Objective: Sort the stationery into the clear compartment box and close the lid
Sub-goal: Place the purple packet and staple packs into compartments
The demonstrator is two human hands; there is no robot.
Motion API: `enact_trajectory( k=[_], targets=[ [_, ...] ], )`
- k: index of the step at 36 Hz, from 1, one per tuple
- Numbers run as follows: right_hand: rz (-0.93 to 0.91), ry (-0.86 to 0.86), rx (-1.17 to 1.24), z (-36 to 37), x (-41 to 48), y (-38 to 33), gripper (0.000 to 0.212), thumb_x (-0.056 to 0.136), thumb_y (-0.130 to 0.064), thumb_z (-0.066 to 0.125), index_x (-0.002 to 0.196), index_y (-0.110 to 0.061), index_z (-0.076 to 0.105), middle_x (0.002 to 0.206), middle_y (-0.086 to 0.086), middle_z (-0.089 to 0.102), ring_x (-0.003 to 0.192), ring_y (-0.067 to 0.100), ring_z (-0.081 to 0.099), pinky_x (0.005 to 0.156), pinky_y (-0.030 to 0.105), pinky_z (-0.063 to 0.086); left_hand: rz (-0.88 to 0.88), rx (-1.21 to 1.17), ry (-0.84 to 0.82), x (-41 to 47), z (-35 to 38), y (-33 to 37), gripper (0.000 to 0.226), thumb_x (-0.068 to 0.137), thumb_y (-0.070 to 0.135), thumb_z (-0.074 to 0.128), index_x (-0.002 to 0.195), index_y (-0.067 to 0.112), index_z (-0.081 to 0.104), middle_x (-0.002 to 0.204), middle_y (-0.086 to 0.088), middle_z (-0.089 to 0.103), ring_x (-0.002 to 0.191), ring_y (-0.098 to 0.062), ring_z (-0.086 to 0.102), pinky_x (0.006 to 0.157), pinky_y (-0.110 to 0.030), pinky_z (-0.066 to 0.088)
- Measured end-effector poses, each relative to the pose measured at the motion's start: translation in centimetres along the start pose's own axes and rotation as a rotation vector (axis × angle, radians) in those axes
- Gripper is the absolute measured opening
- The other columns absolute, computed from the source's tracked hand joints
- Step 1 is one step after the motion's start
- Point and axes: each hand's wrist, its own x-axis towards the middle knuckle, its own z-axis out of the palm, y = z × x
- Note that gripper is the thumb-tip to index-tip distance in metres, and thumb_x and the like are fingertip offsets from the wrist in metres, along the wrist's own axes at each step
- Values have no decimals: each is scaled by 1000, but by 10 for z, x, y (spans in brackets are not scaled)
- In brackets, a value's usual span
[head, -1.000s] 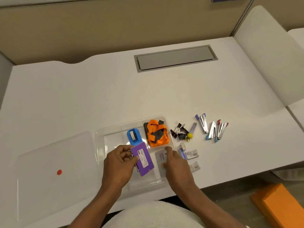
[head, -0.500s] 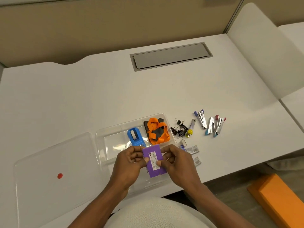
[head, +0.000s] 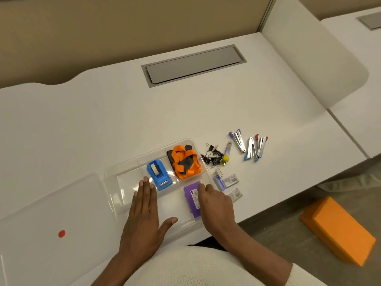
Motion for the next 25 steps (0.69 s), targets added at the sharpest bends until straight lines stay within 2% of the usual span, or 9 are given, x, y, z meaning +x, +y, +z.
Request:
enact_trajectory(
  k=[5,10,14,16,18,20,23,25],
  targets=[
    [-40,-7,-49,-2,3,-3,67,93,-31,73,149,-12,41,136,12,60,115,26,65,91,38,57,39,22,16,2,7,-6,117,80,90,14,161,12,-18,169,-5,-30,158,-23,-21,129,-43,0],
    [-49,44,-7,-5,1,1,60,91,-36,75,143,-18,50,132,8,63,114,26,67,91,39,58,24,32,-2,3,6,-6,116,80,90,12,161,12,-15,169,-5,-28,159,-23,-19,128,-42,0],
    [-16,209,109,-16,-2,19,48,89,-45,75,130,-25,60,124,-1,68,108,19,69,85,35,61,-28,62,-8,5,-2,2,113,76,90,2,160,17,-19,165,-5,-36,155,-22,-28,126,-38,-8],
    [3,322,171,-22,0,36,34,90,-34,75,121,-23,68,117,-1,70,100,16,69,78,30,61,-20,73,9,6,-8,10,108,86,87,17,162,17,-14,167,-7,-33,156,-23,-26,128,-39,-5],
    [9,372,258,-27,1,59,30,88,-24,77,118,-23,70,116,-3,67,100,14,64,76,27,58,18,40,46,8,-14,23,102,91,76,40,165,15,6,172,-9,-15,160,-26,-13,129,-40,5],
    [12,352,339,-28,2,84,37,85,-24,78,119,-27,67,121,-5,61,104,13,61,78,27,58,90,23,91,15,-20,38,88,91,67,50,160,14,34,172,-12,16,160,-29,11,126,-42,21],
    [7,216,306,-24,4,116,59,80,-36,81,134,-35,57,143,-8,49,129,14,48,96,33,56,260,66,151,36,-24,65,71,83,58,71,140,17,59,152,-10,55,145,-32,48,108,-45,50],
    [-28,118,254,-20,6,128,79,77,-49,80,146,-36,45,156,-7,37,143,17,33,109,40,48,402,122,187,54,-24,87,67,75,54,83,128,17,66,134,-8,68,128,-28,63,94,-40,58]
  ],
)
